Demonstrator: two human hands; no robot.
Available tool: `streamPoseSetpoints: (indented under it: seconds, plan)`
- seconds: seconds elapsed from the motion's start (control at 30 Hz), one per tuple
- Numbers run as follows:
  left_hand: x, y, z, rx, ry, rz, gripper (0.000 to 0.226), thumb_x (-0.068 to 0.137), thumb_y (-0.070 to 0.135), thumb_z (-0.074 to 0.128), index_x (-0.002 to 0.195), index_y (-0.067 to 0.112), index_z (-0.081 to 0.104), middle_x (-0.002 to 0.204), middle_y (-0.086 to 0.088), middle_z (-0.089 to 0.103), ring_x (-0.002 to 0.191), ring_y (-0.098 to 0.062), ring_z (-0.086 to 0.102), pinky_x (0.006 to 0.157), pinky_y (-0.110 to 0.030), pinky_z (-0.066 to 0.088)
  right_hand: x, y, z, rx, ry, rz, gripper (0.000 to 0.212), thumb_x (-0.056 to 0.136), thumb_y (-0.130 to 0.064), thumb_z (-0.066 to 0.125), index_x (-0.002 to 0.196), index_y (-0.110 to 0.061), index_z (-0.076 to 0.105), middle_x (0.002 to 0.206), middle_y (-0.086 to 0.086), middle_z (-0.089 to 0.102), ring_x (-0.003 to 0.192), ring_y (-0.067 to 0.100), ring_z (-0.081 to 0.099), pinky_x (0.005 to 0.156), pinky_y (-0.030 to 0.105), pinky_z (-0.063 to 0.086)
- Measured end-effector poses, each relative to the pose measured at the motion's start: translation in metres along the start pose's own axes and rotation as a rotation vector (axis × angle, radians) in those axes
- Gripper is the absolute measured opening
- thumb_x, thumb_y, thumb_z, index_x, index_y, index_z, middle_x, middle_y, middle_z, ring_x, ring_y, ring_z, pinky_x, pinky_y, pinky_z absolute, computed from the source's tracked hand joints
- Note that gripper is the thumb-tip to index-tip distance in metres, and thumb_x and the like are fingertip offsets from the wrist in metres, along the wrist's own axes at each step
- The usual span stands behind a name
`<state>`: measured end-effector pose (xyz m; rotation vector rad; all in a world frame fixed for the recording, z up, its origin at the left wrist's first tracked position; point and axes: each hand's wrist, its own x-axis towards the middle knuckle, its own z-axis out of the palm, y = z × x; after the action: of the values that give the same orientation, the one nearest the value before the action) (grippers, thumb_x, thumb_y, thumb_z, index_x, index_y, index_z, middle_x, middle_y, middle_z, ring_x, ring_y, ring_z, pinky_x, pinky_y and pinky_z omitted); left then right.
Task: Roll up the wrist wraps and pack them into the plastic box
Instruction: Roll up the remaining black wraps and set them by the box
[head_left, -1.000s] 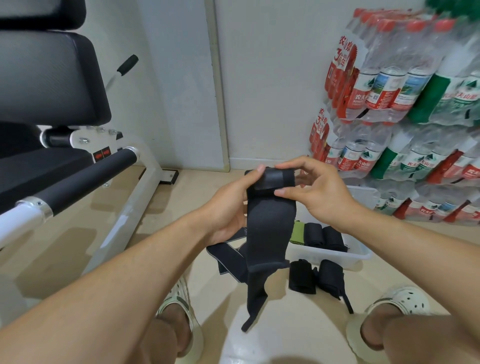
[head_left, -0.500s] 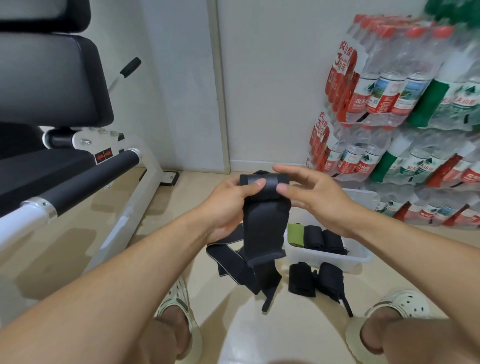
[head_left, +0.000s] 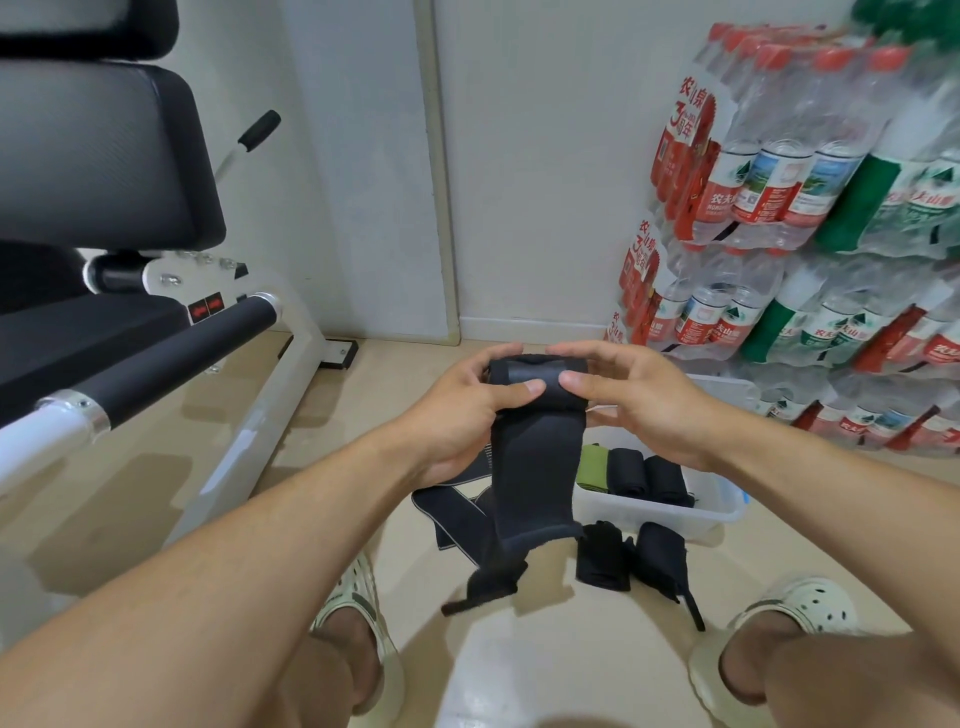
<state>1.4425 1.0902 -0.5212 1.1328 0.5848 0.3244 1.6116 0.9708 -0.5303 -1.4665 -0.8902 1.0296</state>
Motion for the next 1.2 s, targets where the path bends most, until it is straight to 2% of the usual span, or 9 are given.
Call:
streamPoseSetpoints:
  seconds: [0.1, 0.23, 0.47, 0.57, 0.7, 0.8, 0.93, 1.03, 1.2]
  plan:
    - [0.001, 0.0, 0.0, 0.003, 0.012, -0.016, 0.061, 0.092, -0.002, 0.066, 0.146, 0.017, 0.046, 0.129, -0.01, 0.068, 0.101, -0.019, 0.071, 0.075, -0.025, 0.059, 0.0, -0.001, 0.001, -0.012, 0.013, -0.029, 0.037, 0.095, -0.01, 0.068, 0.13, -0.019, 0.067, 0.098, -0.012, 0.073, 0.105, 0.015, 0.073, 0.093, 0.038, 0.06]
    - [0.0, 0.0, 0.0, 0.004, -0.003, -0.037, 0.058, 0.092, 0.001, 0.069, 0.143, 0.02, 0.048, 0.124, -0.006, 0.071, 0.102, -0.02, 0.073, 0.074, -0.027, 0.059, 0.0, -0.002, 0.0, -0.024, 0.008, -0.049, 0.036, 0.095, -0.006, 0.067, 0.128, -0.02, 0.067, 0.116, 0.002, 0.073, 0.105, 0.018, 0.073, 0.087, 0.031, 0.06]
    - [-0.004, 0.003, -0.002, 0.154, -0.08, -0.091, 0.045, 0.096, 0.042, 0.064, 0.134, 0.02, 0.062, 0.126, -0.005, 0.071, 0.118, -0.026, 0.067, 0.091, -0.044, 0.058, -0.002, -0.002, 0.0, -0.019, -0.006, -0.096, 0.038, 0.093, -0.002, 0.068, 0.124, -0.025, 0.068, 0.12, -0.001, 0.072, 0.105, 0.023, 0.073, 0.09, 0.033, 0.06]
    - [-0.004, 0.004, -0.001, 0.159, -0.06, -0.086, 0.035, 0.098, 0.035, 0.063, 0.129, 0.018, 0.066, 0.121, -0.005, 0.074, 0.112, -0.021, 0.07, 0.093, -0.046, 0.058, -0.005, -0.003, 0.0, -0.065, 0.012, -0.124, 0.042, 0.092, 0.0, 0.07, 0.125, -0.025, 0.067, 0.122, -0.005, 0.07, 0.101, 0.015, 0.073, 0.085, 0.023, 0.057]
    - [-0.003, 0.005, 0.001, 0.128, -0.019, -0.052, 0.028, 0.097, 0.018, 0.066, 0.124, 0.011, 0.064, 0.117, -0.008, 0.075, 0.101, -0.018, 0.074, 0.083, -0.041, 0.061, -0.007, -0.004, -0.001, -0.159, 0.041, -0.142, 0.057, 0.089, 0.003, 0.073, 0.137, -0.023, 0.059, 0.137, -0.004, 0.059, 0.1, -0.012, 0.065, 0.08, 0.006, 0.05]
    - [-0.002, 0.006, 0.001, 0.132, -0.011, -0.014, 0.032, 0.095, 0.011, 0.067, 0.127, 0.011, 0.062, 0.115, -0.007, 0.075, 0.099, -0.017, 0.074, 0.081, -0.041, 0.062, -0.004, -0.005, -0.002, -0.131, 0.034, -0.097, 0.062, 0.087, -0.008, 0.076, 0.141, -0.03, 0.056, 0.137, -0.004, 0.057, 0.102, -0.015, 0.064, 0.083, 0.015, 0.056]
    - [-0.002, 0.005, 0.002, 0.137, 0.014, 0.017, 0.041, 0.094, 0.003, 0.068, 0.133, 0.01, 0.058, 0.118, -0.012, 0.072, 0.094, -0.017, 0.074, 0.077, -0.037, 0.063, -0.002, -0.001, 0.002, -0.031, -0.027, -0.017, 0.056, 0.082, -0.031, 0.075, 0.136, -0.026, 0.061, 0.134, -0.001, 0.066, 0.121, 0.014, 0.066, 0.1, 0.046, 0.057]
    - [-0.003, 0.004, 0.002, 0.148, 0.023, 0.03, 0.046, 0.093, -0.001, 0.068, 0.135, 0.012, 0.055, 0.114, -0.008, 0.073, 0.09, -0.012, 0.074, 0.069, -0.024, 0.059, -0.002, 0.001, 0.005, -0.012, -0.039, -0.011, 0.047, 0.086, -0.03, 0.071, 0.133, -0.026, 0.062, 0.127, -0.006, 0.07, 0.12, 0.014, 0.066, 0.091, 0.038, 0.06]
    - [-0.002, -0.001, 0.007, 0.141, 0.097, 0.031, 0.054, 0.094, -0.001, 0.065, 0.139, 0.025, 0.047, 0.124, -0.009, 0.069, 0.106, -0.02, 0.069, 0.073, -0.022, 0.057, -0.004, 0.003, 0.017, -0.002, -0.023, -0.023, 0.036, 0.104, -0.014, 0.055, 0.138, -0.022, 0.059, 0.125, -0.003, 0.072, 0.113, 0.014, 0.07, 0.084, 0.027, 0.059]
